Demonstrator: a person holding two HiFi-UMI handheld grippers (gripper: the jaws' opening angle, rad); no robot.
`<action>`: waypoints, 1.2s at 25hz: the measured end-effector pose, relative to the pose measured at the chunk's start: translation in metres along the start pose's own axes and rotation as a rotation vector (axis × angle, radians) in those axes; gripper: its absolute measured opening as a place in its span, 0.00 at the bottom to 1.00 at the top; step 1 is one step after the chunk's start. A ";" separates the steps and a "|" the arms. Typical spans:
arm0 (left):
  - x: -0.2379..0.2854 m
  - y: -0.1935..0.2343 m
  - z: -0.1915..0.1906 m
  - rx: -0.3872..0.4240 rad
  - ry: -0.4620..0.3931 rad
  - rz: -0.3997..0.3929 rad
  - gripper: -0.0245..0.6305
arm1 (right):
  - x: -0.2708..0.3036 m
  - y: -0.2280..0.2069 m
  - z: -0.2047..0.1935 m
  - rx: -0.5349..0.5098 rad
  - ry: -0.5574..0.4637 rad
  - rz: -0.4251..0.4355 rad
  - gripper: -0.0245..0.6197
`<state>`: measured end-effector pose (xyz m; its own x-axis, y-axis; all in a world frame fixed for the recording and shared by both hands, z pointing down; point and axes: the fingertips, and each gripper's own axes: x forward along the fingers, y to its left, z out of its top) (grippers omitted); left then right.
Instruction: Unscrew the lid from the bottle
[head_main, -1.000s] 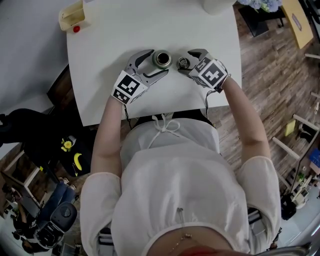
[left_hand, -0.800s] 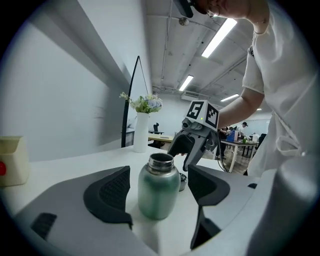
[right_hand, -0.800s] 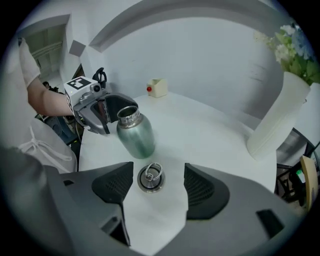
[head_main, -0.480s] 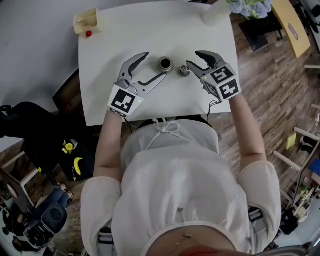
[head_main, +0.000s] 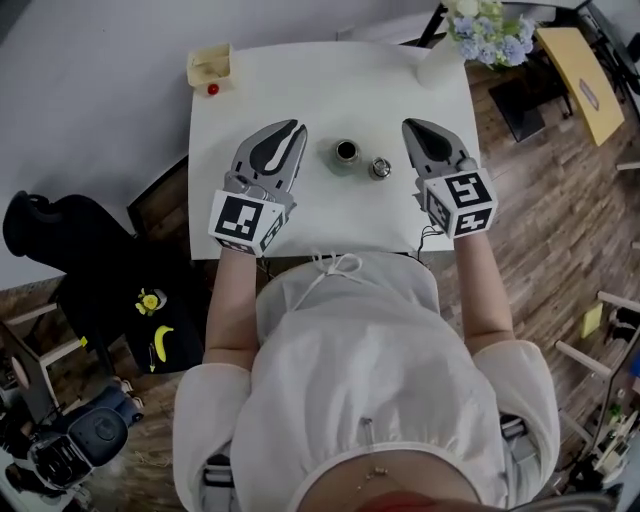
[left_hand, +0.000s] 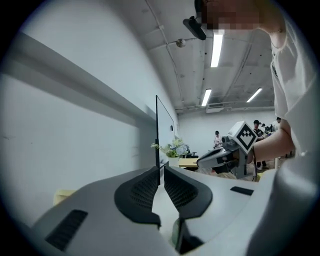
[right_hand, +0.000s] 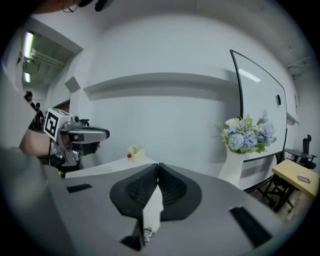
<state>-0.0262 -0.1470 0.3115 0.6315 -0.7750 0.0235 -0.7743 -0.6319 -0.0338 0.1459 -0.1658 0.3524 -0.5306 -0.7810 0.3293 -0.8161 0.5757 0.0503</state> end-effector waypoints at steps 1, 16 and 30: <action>-0.004 0.003 0.003 -0.005 0.000 0.014 0.11 | -0.004 0.002 0.005 0.012 -0.029 0.007 0.05; -0.020 0.019 0.015 -0.010 0.055 0.096 0.07 | -0.025 0.023 0.036 -0.048 -0.188 0.014 0.04; -0.011 0.018 0.017 -0.050 0.053 0.102 0.07 | -0.021 0.021 0.040 -0.044 -0.213 0.004 0.04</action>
<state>-0.0465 -0.1499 0.2933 0.5475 -0.8335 0.0749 -0.8362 -0.5483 0.0113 0.1307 -0.1469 0.3093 -0.5737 -0.8098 0.1227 -0.8059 0.5849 0.0918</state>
